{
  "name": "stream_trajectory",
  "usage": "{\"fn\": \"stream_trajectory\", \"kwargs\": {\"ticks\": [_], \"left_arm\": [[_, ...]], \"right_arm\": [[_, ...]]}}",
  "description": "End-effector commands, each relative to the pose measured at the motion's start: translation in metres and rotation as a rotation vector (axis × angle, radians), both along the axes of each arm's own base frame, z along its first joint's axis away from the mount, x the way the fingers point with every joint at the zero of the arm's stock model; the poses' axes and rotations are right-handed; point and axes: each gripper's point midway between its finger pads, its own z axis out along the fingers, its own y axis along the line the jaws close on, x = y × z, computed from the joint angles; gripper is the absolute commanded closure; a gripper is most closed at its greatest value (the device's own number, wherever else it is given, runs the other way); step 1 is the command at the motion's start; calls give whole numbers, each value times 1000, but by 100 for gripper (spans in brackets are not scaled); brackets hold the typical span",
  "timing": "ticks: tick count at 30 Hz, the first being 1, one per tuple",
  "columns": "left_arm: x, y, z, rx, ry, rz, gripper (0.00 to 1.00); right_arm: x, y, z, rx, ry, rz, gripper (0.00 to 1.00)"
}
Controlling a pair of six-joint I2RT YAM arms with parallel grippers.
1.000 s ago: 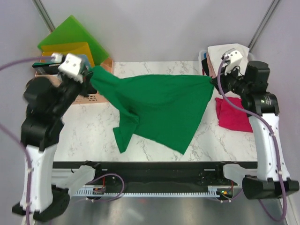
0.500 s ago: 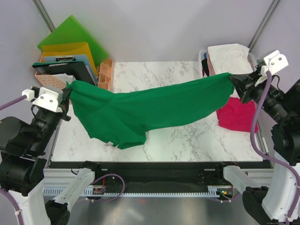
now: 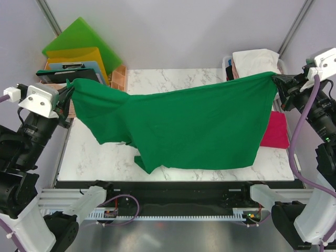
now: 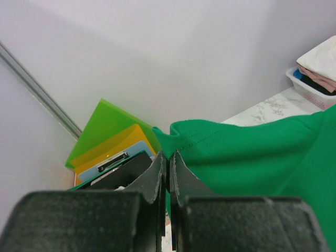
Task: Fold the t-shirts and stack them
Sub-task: Flatten out the tshirt
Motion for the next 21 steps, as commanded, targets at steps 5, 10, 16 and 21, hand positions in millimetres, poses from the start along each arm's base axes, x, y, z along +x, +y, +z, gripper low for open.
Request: {"fn": "stream_trajectory", "kwargs": {"ticks": [5,10,16,21], "left_arm": [[0,33,-15,38,3,177,98],[-11,40,-3,27,-41,206,98],[-39,38,27,-15,-127,167,98],[-78,30,45,-47,-219,106,98]], "right_arm": [[14,-33,-15,-9,8,-190,100],[-11,-44,14,9,-100,-253,100],[-43,-45,40,24,-202,-253,100],[-74,-41,47,30,-267,-230,100]]}}
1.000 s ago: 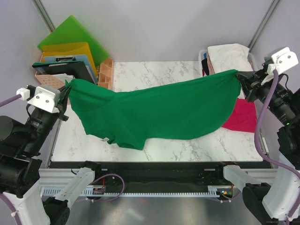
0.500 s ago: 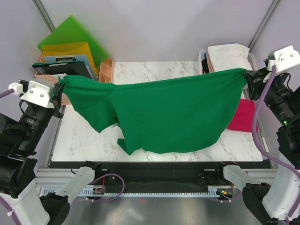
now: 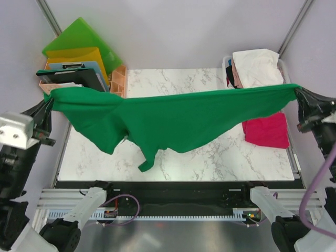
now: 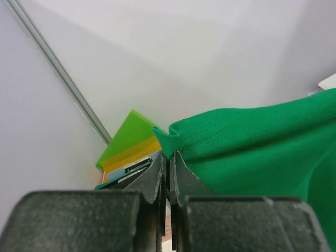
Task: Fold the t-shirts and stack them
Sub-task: Flatten out the tshirt
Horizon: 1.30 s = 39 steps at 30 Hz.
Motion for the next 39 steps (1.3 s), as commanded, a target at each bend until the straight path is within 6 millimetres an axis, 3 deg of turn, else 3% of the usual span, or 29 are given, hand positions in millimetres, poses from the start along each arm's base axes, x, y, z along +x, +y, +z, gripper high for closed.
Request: {"fn": "stream_trajectory", "kwargs": {"ticks": [1,4,10,12,14,16,18,21,23,26,27,28,30,31,32,33,34,35,36,37,38,39], "left_arm": [[-36,4,23,-27,-112,8,98],[-45,1,28,-34,-134,-1,98],[-38,-4,28,-33,-119,-13,98],[-31,-5,29,-28,-110,-18,98],[-17,-6,25,-12,-91,-15,98],[8,-7,21,12,-62,-5,98],[48,-9,2,34,23,4,98],[98,-18,-28,61,120,-17,98],[127,-25,-49,68,176,-45,98],[184,-32,-97,77,308,-53,98],[185,-32,-93,79,294,-54,98],[208,-35,-116,81,356,-63,98],[232,-40,-133,78,401,-74,98],[254,-43,-154,82,459,-80,98],[269,-44,-166,83,488,-79,98],[283,-44,-172,85,496,-76,98],[295,-44,-173,85,499,-67,98],[323,-45,-200,91,562,-62,98],[336,-45,-208,89,579,-55,98],[349,-47,-205,83,573,-58,98],[371,-49,-229,84,627,-62,98],[382,-51,-237,75,643,-61,98]], "right_arm": [[-20,-13,23,6,-106,-76,100],[-21,-14,25,8,-109,-81,100],[-19,-15,32,8,-125,-81,100],[-11,-14,30,4,-107,-76,100],[12,-14,20,3,-58,-76,100],[41,-10,3,6,5,-59,100],[67,-3,-16,1,66,-31,100],[122,3,-70,-6,205,-10,100],[147,4,-89,-14,243,-9,100],[198,4,-147,-47,371,-19,100],[200,3,-153,-48,385,-22,100],[218,3,-170,-62,423,-23,100],[239,5,-187,-70,463,-17,100],[264,6,-209,-76,512,-14,100],[276,7,-217,-82,533,-12,100],[291,5,-212,-82,525,-28,100],[317,3,-240,-88,587,-35,100],[331,3,-247,-98,601,-41,100],[347,1,-233,-95,570,-55,100],[371,2,-264,-102,632,-61,100],[383,3,-270,-101,644,-62,100],[397,3,-254,-95,604,-69,100]]}}
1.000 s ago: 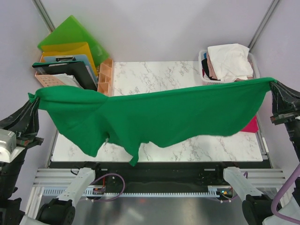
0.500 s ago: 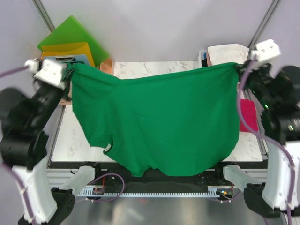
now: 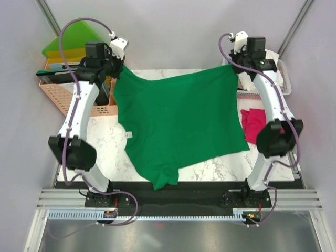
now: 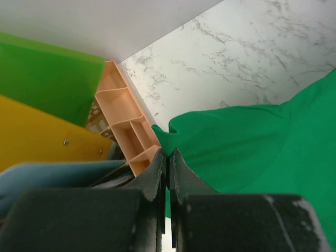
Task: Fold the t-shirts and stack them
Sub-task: Flatten out the tshirt
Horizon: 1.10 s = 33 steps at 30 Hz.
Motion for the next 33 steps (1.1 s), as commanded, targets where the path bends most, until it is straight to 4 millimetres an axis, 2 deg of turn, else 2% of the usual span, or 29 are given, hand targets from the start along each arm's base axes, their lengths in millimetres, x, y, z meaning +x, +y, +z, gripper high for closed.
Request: {"fn": "stream_trajectory", "kwargs": {"ticks": [1,2,3,4,5,6,7,9,10,13,15,20,25,26,28,29,30,33], "left_arm": [[53,0,27,-5,-118,13,98],[62,0,25,-8,-117,19,98],[81,-1,1,-5,-72,28,98],[88,-2,12,-8,-95,30,98],[97,-3,7,-7,-86,30,98],[111,-3,-1,-5,-82,33,98],[118,-4,-10,4,-68,38,98],[128,-5,-24,39,-57,36,98],[135,-6,-41,51,-32,37,98],[148,-3,-59,61,-17,53,98],[156,-4,-62,55,-28,54,98],[171,-4,-83,57,-17,61,98],[182,1,-92,71,-33,91,98],[184,0,-93,70,-36,90,98],[187,0,-98,70,-33,92,98],[188,0,-99,73,-34,91,98],[191,0,-106,75,-26,92,98],[197,4,-114,90,-27,108,98]], "right_arm": [[60,-2,6,-29,-78,-31,100],[70,-1,-1,-32,-70,-32,100],[80,2,10,-31,-99,-33,100],[95,6,-21,-36,-51,-30,100],[102,6,-28,-44,-47,-37,100],[110,11,-27,-50,-66,-32,100],[118,13,-50,-57,-36,-31,100],[127,18,-68,-59,-33,-34,100],[130,23,-85,-59,-12,-26,100],[137,34,-114,-58,10,-22,100],[143,34,-131,-85,14,-51,100],[152,32,-142,-114,-3,-85,100],[163,23,-142,-145,-52,-144,100],[167,23,-136,-146,-72,-152,100],[173,18,-141,-153,-79,-177,100],[176,15,-134,-159,-100,-201,100],[179,14,-140,-162,-100,-212,100],[185,6,-142,-176,-125,-277,100]]}}
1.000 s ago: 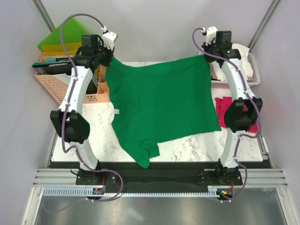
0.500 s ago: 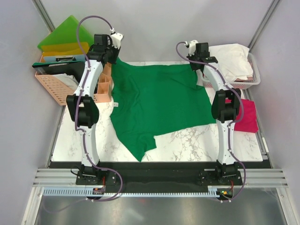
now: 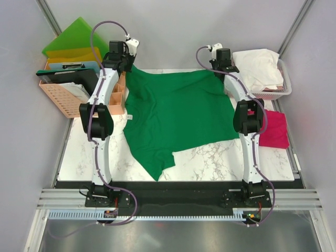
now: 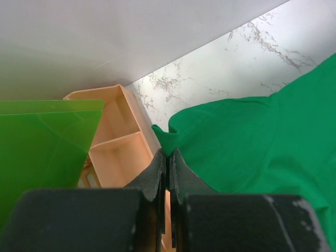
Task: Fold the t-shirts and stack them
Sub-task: Flatten out the tshirt
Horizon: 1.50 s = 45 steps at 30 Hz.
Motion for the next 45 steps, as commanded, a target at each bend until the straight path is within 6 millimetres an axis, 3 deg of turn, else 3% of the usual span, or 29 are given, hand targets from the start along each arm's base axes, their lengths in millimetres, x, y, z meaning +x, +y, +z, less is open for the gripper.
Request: {"fn": "stream_trajectory", "kwargs": {"ticks": [1,2,3,4,5,6,8,9,14,15,16,18,19,20,21,22,23,24,27,28,29,31,33,34,35,37,41,43,45], "left_arm": [[21,8,11,41,-83,36,98],[25,12,10,45,-93,63,98],[28,18,12,55,-104,99,82],[32,29,5,83,-102,157,54],[34,34,5,97,-109,179,19],[34,38,4,105,-111,200,12],[35,47,4,112,-116,234,2],[33,51,4,110,-113,244,0],[19,65,33,81,-140,260,0],[15,68,38,69,-144,257,0],[9,68,49,55,-154,256,0],[-13,65,79,21,-186,235,0],[-23,62,88,4,-190,219,0],[-36,57,75,-10,-147,199,0],[-62,46,115,-53,-196,140,0],[-77,39,117,-75,-179,109,0],[-98,31,101,-80,-121,75,0],[-124,20,123,-97,-146,21,0],[-181,-3,87,-89,22,-98,0],[-213,-7,77,-82,115,-145,0],[-228,-12,62,-95,181,-166,0],[-260,-27,48,-151,294,-256,2],[-294,-39,26,-202,423,-325,2],[-305,-40,16,-204,456,-349,2],[-316,-45,11,-211,486,-393,2],[-331,-48,-5,-209,563,-419,2],[-360,-45,-42,-115,727,-461,4],[-367,-31,-59,-49,754,-426,5],[-368,-20,-62,10,730,-392,5]], "right_arm": [[17,-20,19,-27,-111,-134,100],[14,-33,18,-57,-120,-207,95],[14,-40,23,-75,-152,-268,86],[13,-45,25,-91,-170,-302,58],[8,-50,14,-113,-156,-323,43],[7,-55,33,-120,-220,-371,35],[1,-59,28,-134,-217,-380,22],[-1,-60,40,-127,-242,-392,20],[-16,-60,59,-77,-260,-403,18],[-23,-58,82,-54,-290,-395,18],[-27,-57,89,-38,-296,-380,18],[-47,-54,113,3,-315,-360,17],[-57,-50,105,13,-284,-323,17],[-72,-48,134,42,-311,-304,17],[-83,-46,139,47,-298,-280,17],[-95,-39,130,56,-251,-226,17],[-117,-39,144,41,-218,-196,17],[-130,-36,144,34,-180,-152,17],[-187,-26,123,13,14,1,17],[-208,-25,101,14,94,26,17],[-233,-22,106,38,123,67,18],[-271,-17,75,47,241,146,18],[-303,-15,75,81,261,186,17],[-318,-17,58,73,307,193,17],[-326,-23,66,56,277,170,17],[-337,-25,55,48,298,170,17],[-341,-32,53,41,298,134,17],[-341,-30,52,49,300,141,17],[-341,-28,50,65,303,139,17]]}}
